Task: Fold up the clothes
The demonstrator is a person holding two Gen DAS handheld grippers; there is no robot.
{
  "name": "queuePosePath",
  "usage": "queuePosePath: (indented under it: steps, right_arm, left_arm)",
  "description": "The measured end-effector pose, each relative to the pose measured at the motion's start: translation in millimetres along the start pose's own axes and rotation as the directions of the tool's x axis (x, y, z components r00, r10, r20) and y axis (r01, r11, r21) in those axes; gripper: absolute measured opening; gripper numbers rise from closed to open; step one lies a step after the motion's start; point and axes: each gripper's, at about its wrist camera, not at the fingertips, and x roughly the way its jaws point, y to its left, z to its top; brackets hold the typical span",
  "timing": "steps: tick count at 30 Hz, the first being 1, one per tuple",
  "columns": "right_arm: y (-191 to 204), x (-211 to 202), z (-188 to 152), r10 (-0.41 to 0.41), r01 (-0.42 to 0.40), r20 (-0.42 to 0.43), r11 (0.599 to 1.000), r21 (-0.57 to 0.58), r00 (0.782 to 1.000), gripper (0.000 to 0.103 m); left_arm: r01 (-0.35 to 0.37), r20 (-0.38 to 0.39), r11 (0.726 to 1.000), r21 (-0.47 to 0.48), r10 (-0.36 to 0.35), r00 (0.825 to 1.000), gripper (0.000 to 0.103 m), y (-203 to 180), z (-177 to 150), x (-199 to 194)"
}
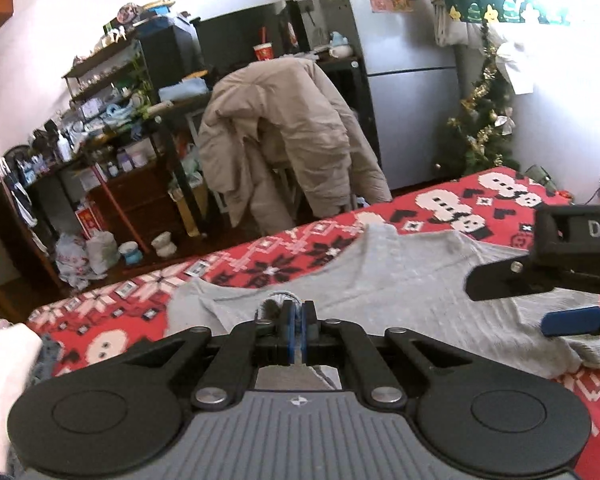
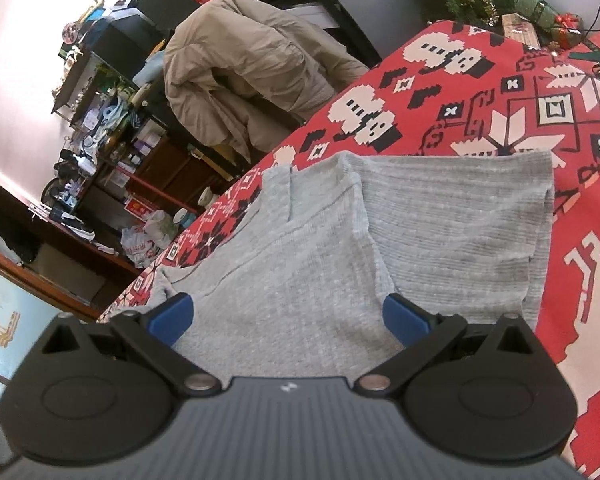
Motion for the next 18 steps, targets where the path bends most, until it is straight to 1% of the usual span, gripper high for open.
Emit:
queuePosePath:
  steps: [2, 4, 7, 8, 9, 10, 12, 15, 16, 18]
  right_arm:
    - [1, 1, -1, -0.001, 0.001, -0.001, 1.0, -0.002, 1.0, 0.102]
    - [2, 3, -2, -0.003, 0.003, -0.003, 1.0, -0.005, 1.0, 0.102]
    - [3, 5, -4, -0.006, 0.006, -0.009, 1.0, -0.01, 1.0, 0.102]
    - [3, 5, -4, -0.008, 0.008, -0.011, 1.0, -0.012, 1.0, 0.102]
    - [3, 6, -5, -0.009, 0.009, -0.012, 1.0, -0.015, 1.0, 0.102]
    - [3, 7, -5, -0.01, 0.01, -0.013, 1.0, -0.018, 1.0, 0.102]
    - [4, 8, -6, -0.012, 0.012, -0.015, 1.0, -0.024, 1.0, 0.102]
    - [6, 10, -6, 0.003, -0.004, -0.025, 0.999, -0.035, 1.0, 0.102]
    - [7, 12, -7, 0.015, -0.016, -0.031, 0.999, -0.039, 0.999, 0.102]
    - [9, 14, -7, 0.054, -0.056, -0.044, 0.998, -0.033, 0.998, 0.099]
  left_arm:
    - [-0.002, 0.011, 1.0, 0.009, 0.002, 1.0, 0.003, -5, 0, 0]
    - [0.013, 0.011, 1.0, 0.003, -0.013, 1.0, 0.003, -6, -1, 2]
    - [0.05, 0.005, 0.998, -0.026, -0.05, 0.999, 0.01, -5, -3, 7]
    - [0.069, 0.009, 0.996, -0.056, -0.068, 0.998, 0.018, 0, -5, 6]
    - [0.09, 0.015, 0.992, -0.086, -0.089, 0.996, 0.025, 4, -6, 3]
    - [0.114, 0.026, 0.987, -0.117, -0.112, 0.993, 0.033, 9, -9, -2]
    - [0.146, 0.052, 0.976, -0.165, -0.139, 0.989, 0.034, 20, -14, -12]
    - [0.16, 0.093, 0.96, -0.231, -0.142, 0.986, 0.037, 44, -22, -25]
    - [0.163, 0.105, 0.948, -0.272, -0.139, 0.985, 0.039, 58, -26, -26]
    - [0.18, 0.117, 0.915, -0.362, -0.147, 0.982, 0.039, 87, -34, -23]
